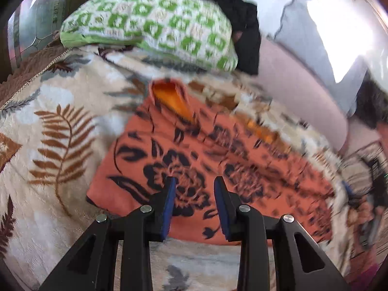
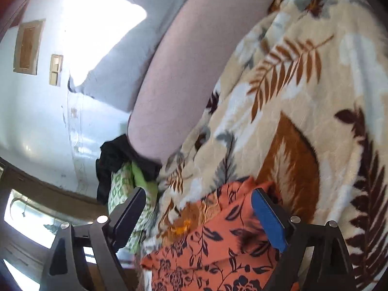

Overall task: Fold small clothes
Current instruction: 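Lift the hem with both tools and fold it up onto the collar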

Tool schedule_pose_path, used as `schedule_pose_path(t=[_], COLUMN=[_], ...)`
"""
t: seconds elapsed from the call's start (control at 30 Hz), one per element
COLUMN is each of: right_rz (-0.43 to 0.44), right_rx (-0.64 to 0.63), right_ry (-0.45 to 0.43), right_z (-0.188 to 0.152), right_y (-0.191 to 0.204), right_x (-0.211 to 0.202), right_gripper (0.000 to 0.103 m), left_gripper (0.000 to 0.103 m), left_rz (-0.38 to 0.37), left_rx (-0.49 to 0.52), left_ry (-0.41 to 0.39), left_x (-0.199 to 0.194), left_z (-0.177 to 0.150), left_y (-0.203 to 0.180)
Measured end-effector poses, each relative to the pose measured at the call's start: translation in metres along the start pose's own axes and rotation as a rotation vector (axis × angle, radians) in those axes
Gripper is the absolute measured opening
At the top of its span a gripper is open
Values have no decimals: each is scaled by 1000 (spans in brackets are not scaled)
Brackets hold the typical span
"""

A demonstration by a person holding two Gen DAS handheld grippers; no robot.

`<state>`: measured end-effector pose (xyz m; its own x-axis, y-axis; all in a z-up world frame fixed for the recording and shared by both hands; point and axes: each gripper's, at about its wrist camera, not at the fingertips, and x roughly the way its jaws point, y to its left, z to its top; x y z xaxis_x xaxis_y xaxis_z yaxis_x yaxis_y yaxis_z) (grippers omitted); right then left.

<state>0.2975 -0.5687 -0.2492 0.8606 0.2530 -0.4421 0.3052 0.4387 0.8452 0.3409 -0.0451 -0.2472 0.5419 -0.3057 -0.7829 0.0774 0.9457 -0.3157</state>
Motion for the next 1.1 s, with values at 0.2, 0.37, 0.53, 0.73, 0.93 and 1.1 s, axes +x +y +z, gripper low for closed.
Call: schedule_pose_path(t=[0.2, 0.37, 0.53, 0.73, 0.93, 1.1], right_rz=[-233, -431, -504, -266, -178, -248], right_rx=[-485, -776, -726, -629, -784, -829], right_ry=[271, 459, 249, 141, 512, 487], right_z=[-81, -172, -118, -112, -221, -256], right_y=[49, 60, 102, 146, 166, 192], right_x=[30, 108, 185, 156, 197, 270], right_gripper=[59, 48, 48, 49, 49, 49], left_gripper=[33, 33, 33, 33, 33, 33], left_rz=[1, -20, -74, -140, -134, -143], left_rx=[-101, -116, -131, -186, -193, -195], left_ry=[42, 76, 107, 137, 137, 146], left_x=[17, 23, 22, 21, 19, 17], left_z=[6, 9, 12, 17, 14, 12], left_y=[19, 23, 31, 42, 41, 45])
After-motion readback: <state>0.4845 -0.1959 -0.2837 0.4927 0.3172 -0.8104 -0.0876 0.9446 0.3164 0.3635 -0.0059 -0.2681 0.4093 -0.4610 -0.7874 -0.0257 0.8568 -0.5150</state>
